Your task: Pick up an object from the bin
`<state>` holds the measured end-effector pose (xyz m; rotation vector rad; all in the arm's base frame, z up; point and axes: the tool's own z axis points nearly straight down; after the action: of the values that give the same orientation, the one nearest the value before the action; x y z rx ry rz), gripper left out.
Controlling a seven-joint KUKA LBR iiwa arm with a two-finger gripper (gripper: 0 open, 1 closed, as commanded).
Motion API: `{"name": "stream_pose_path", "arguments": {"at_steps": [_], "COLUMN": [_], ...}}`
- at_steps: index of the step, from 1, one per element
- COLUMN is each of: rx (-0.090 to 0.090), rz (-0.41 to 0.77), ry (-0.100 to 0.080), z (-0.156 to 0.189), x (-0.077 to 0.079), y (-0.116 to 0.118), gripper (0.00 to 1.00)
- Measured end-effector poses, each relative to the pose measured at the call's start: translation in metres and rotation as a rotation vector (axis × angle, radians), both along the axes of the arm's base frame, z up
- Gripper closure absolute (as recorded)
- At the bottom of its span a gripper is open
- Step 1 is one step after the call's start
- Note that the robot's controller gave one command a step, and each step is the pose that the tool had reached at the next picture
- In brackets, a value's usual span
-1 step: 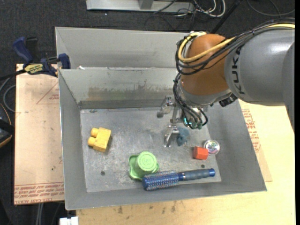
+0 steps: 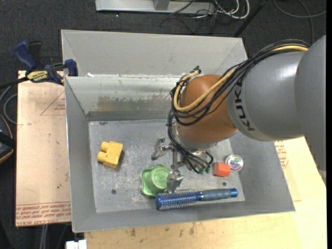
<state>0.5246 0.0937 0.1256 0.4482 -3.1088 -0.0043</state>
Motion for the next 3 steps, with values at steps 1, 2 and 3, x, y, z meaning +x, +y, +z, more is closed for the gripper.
{"name": "stream_pose_path", "arguments": {"at_steps": [1, 2, 3], "rx": [0.002, 0.004, 0.0], "rz": [0.136, 0.237, 0.34], "ry": [-0.034, -0.014, -0.022], "z": [-0.036, 0.019, -0.005], "x": [-0.008, -0.035, -0.036], "y": [-0.015, 0.072, 0.031], "gripper": [0.0, 0.0, 0.0]}}
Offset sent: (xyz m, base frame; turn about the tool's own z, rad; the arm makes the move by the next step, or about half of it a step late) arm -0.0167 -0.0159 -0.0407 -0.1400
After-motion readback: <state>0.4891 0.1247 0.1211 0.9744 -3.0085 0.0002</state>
